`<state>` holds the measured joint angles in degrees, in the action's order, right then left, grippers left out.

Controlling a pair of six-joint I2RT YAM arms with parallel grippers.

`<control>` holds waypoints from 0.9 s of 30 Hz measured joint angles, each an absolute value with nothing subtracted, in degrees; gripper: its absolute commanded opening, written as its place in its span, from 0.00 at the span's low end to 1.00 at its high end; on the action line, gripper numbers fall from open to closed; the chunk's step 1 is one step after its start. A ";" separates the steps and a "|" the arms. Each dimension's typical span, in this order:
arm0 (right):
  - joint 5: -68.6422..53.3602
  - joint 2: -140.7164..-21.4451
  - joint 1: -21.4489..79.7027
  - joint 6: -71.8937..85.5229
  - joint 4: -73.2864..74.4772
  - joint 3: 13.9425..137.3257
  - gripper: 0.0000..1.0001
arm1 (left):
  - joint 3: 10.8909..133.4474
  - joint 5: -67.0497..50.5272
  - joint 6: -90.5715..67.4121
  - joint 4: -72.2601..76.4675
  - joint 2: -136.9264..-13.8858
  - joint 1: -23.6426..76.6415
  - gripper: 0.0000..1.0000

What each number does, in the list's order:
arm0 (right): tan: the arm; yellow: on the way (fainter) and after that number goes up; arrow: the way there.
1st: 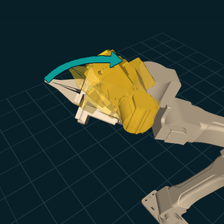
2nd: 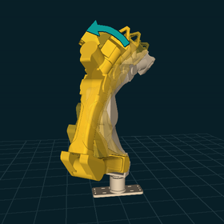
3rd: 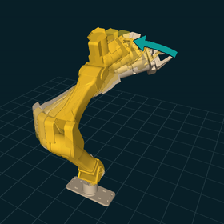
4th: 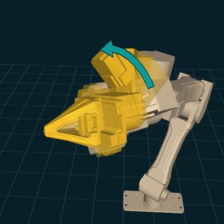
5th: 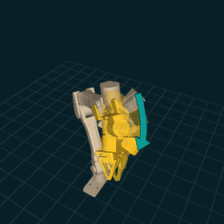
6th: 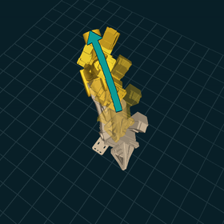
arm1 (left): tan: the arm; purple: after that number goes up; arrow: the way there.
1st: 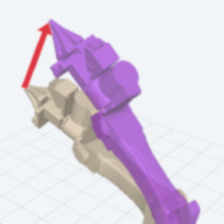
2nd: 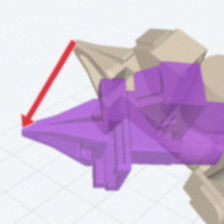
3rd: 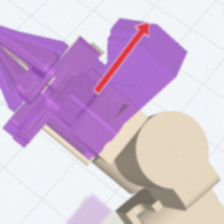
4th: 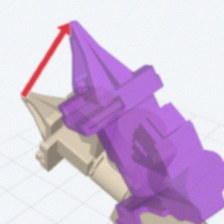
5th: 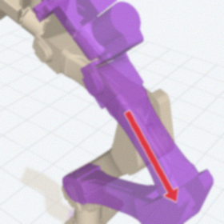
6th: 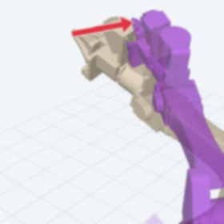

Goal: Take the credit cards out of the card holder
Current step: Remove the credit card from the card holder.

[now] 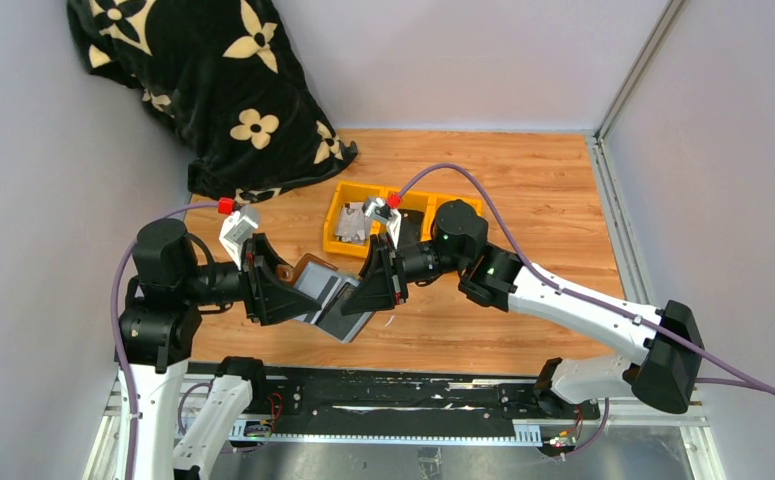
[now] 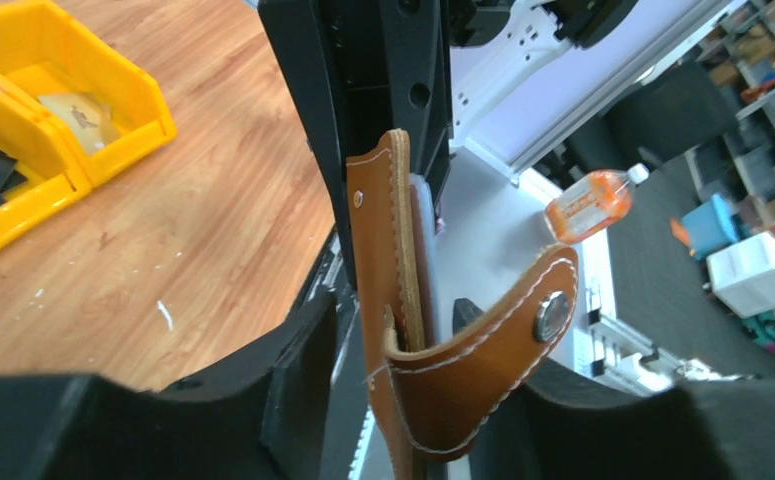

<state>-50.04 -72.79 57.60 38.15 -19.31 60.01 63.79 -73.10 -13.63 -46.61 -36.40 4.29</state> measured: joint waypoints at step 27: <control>-51.46 -73.08 56.31 23.94 -2.74 68.34 0.57 | 63.88 -75.59 -16.32 -45.47 -38.17 4.29 0.00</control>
<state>-51.46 -73.08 56.31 23.94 -2.74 68.34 63.88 -75.59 -16.32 -45.47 -38.17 4.29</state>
